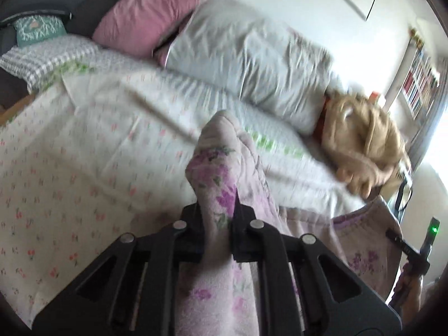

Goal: Fold large clothes

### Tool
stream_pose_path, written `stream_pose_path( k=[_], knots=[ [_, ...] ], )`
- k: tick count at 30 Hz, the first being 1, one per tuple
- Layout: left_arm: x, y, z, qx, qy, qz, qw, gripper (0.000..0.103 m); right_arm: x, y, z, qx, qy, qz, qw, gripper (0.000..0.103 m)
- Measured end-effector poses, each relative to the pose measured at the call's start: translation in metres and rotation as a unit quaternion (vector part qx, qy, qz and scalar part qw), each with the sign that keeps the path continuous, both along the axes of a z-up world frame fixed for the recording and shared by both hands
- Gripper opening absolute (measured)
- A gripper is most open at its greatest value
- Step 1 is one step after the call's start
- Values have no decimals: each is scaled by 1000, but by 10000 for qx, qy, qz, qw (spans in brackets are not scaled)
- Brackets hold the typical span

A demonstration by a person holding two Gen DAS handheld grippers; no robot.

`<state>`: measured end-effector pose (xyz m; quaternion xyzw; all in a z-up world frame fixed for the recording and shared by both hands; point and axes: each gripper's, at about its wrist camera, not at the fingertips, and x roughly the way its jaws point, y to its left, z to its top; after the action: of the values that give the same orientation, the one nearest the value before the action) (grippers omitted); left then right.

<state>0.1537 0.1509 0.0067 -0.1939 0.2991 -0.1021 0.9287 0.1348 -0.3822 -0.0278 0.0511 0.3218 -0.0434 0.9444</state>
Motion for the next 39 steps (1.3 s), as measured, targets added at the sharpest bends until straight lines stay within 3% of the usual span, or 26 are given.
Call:
stream_pose_path(
  k=[3, 5, 8, 10, 11, 12, 14, 16, 19, 21, 22, 24, 26, 28, 31, 33, 35, 37, 39],
  knots=[
    [1, 1, 15, 62, -763, 403, 9963, 15, 3, -5, 19, -180, -620, -306, 9974, 16],
    [15, 0, 5, 236, -741, 521, 9956, 16, 16, -14, 16, -83, -637, -469, 9968, 16],
    [51, -16, -48, 972, 118, 515, 9939, 17, 46, -26, -22, -14, -69, -635, 9980, 18],
    [74, -21, -98, 1383, 1074, 422, 9836, 20, 65, -20, -61, -361, 656, -648, 9951, 24],
    [80, -18, -112, 1362, 1442, 406, 9793, 23, 71, -16, -79, -559, 956, -647, 9917, 34],
    [82, -10, -118, 1122, 1590, 429, 9799, 27, 72, -13, -90, -688, 1031, -655, 9901, 38],
    [81, -3, -107, 1083, 1570, 565, 9800, 38, 69, -16, -87, -725, 962, -771, 9897, 55],
    [74, -4, -89, 1305, 1462, 753, 9777, 43, 61, -17, -74, -876, 829, -1033, 9873, 70],
    [60, -18, -60, 1583, 1099, 897, 9772, 58, 49, -8, -55, -1021, 606, -1166, 9860, 72],
    [48, -36, -40, 1557, 750, 761, 9820, 76, 43, 7, -37, -990, 348, -1138, 9880, 77],
    [42, -50, -31, 1535, 547, 619, 9847, 80, 39, 18, -30, -943, 201, -1086, 9894, 83],
    [38, -78, -27, 1485, 387, 170, 9880, 91, 38, 44, -23, -739, -42, -767, 9943, 86],
    [45, -107, -37, 1427, 528, -398, 9876, 92, 47, 76, -25, -468, 18, -123, 9988, 87],
    [52, -135, -55, 1445, 804, -817, 9829, 92, 62, 111, -41, -145, 386, 667, 9969, 87],
    [66, -158, -81, 1814, 1178, -1015, 9710, 92, 85, 150, -71, -199, 973, 1214, 9876, 87],
    [73, -150, -92, 2047, 1281, -838, 9668, 92, 96, 153, -85, -535, 1146, 1176, 9850, 87],
    [81, -122, -98, 2241, 1388, -410, 9638, 92, 103, 129, -89, -515, 1187, 852, 9879, 87],
    [84, -86, -103, 2122, 1537, -62, 9650, 92, 106, 90, -92, -673, 1283, 164, 9893, 87],
    [85, -57, -105, 1765, 1568, -42, 9717, 89, 100, 44, -94, -555, 1254, -269, 9902, 86]
  ],
)
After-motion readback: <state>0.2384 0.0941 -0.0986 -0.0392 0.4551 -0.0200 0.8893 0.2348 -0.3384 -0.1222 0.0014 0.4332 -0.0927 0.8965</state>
